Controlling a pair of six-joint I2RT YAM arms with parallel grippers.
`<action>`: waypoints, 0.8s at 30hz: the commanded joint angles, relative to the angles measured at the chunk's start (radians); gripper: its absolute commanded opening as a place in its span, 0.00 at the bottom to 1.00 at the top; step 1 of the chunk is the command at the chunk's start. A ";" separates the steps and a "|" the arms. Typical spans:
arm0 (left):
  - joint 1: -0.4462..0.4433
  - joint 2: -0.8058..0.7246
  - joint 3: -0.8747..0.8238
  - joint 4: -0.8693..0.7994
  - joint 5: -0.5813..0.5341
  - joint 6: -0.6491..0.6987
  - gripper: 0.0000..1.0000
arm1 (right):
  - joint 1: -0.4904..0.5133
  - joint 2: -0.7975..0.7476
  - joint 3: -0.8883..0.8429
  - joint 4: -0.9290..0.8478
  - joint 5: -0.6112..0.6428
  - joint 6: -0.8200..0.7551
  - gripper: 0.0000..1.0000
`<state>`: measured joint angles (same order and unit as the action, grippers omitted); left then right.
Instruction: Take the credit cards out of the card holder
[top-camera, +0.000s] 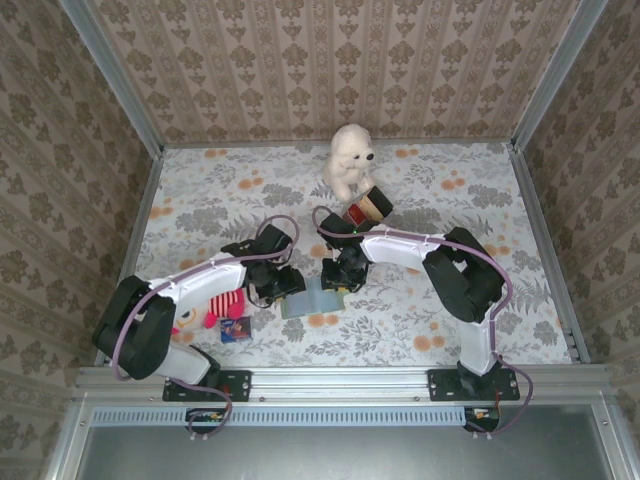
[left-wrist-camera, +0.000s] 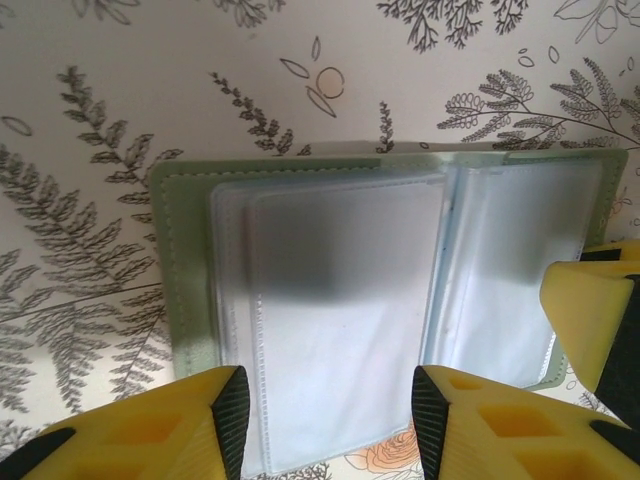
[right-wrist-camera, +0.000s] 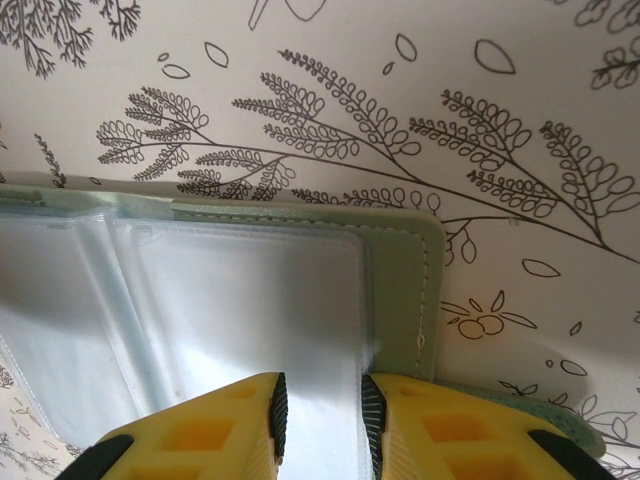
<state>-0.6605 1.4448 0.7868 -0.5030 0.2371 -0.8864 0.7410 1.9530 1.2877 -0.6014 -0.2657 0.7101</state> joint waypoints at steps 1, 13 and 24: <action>0.001 0.030 0.004 0.018 0.031 -0.002 0.50 | 0.006 0.063 -0.034 0.025 -0.010 -0.011 0.30; 0.001 0.079 0.011 -0.008 0.015 -0.002 0.58 | 0.004 0.065 -0.042 0.023 -0.010 -0.012 0.30; -0.008 0.137 0.024 0.080 0.099 0.007 0.35 | 0.004 0.065 -0.044 0.025 -0.019 -0.018 0.29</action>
<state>-0.6579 1.5349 0.8062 -0.4835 0.2752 -0.8833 0.7372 1.9545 1.2846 -0.5983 -0.2707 0.7090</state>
